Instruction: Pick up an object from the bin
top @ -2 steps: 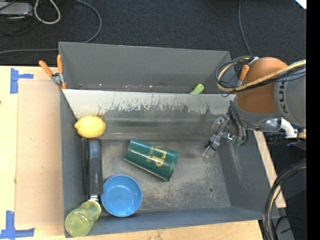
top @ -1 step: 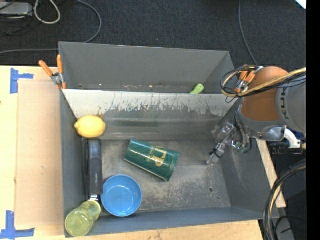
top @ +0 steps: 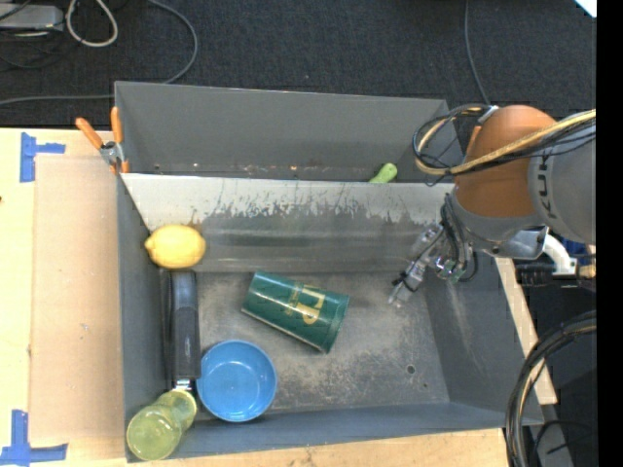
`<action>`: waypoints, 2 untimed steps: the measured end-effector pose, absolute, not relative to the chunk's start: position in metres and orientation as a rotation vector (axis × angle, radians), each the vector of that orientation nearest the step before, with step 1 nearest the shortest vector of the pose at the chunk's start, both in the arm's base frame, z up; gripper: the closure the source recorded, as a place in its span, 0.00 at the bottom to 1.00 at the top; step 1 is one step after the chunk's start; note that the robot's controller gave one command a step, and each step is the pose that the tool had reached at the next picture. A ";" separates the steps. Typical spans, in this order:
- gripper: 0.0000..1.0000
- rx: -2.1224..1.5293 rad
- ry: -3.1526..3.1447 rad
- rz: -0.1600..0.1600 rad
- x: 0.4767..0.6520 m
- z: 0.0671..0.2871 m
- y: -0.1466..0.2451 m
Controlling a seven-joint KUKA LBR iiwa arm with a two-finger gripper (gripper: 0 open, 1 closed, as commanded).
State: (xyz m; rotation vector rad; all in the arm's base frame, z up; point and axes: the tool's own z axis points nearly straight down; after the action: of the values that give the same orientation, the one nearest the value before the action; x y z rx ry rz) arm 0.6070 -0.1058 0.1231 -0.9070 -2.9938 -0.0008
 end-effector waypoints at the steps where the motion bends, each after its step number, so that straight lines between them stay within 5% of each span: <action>1: 0.00 -0.657 -3.055 0.001 0.616 0.079 -0.159; 2: 0.00 -0.775 -3.028 -0.002 0.615 0.192 -0.135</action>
Offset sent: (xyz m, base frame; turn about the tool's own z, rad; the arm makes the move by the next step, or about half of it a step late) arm 0.0074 -0.0138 0.1448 -0.0357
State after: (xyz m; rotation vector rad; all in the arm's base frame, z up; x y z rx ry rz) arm 0.6148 -0.1351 0.1925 -0.7753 -3.0279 -0.0024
